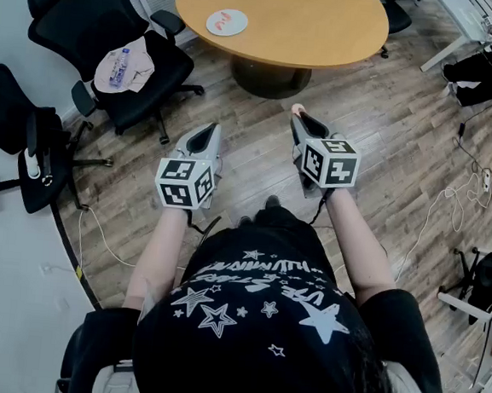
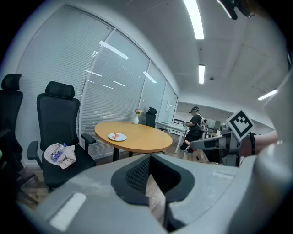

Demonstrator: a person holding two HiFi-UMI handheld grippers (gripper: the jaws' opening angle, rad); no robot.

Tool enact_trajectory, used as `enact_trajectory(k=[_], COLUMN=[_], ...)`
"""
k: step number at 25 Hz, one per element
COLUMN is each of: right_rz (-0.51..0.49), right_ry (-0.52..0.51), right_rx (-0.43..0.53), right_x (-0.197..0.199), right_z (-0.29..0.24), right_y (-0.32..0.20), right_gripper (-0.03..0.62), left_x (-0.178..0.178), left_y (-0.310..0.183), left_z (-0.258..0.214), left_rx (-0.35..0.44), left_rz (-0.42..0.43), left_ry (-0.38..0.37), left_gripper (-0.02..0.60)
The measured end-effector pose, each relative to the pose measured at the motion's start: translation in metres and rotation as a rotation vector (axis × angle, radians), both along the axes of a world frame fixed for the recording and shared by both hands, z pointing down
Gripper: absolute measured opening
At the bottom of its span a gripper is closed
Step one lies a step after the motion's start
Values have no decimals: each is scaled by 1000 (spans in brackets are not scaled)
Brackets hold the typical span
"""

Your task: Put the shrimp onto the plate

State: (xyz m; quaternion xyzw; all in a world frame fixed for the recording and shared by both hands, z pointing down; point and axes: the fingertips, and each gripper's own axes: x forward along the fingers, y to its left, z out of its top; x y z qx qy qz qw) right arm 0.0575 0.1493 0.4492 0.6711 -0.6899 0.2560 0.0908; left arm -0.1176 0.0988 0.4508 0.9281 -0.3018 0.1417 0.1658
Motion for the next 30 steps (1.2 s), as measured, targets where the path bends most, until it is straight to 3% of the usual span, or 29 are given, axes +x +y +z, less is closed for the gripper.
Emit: enact_trajectory(k=[20,30], right_rz=[-5,-39], right_ry=[2,-19], right_rx=[-11,-16], right_x=[-18,13], right_z=[4,12], right_y=[1,-64], right_gripper=[61,63], left_x=[-21,-9], left_y=[-5,-52], left_z=[9,16], left_rx=[-40,-40], left_rz=[-20,-100], left_ry=[17,8], left_gripper=[2,2])
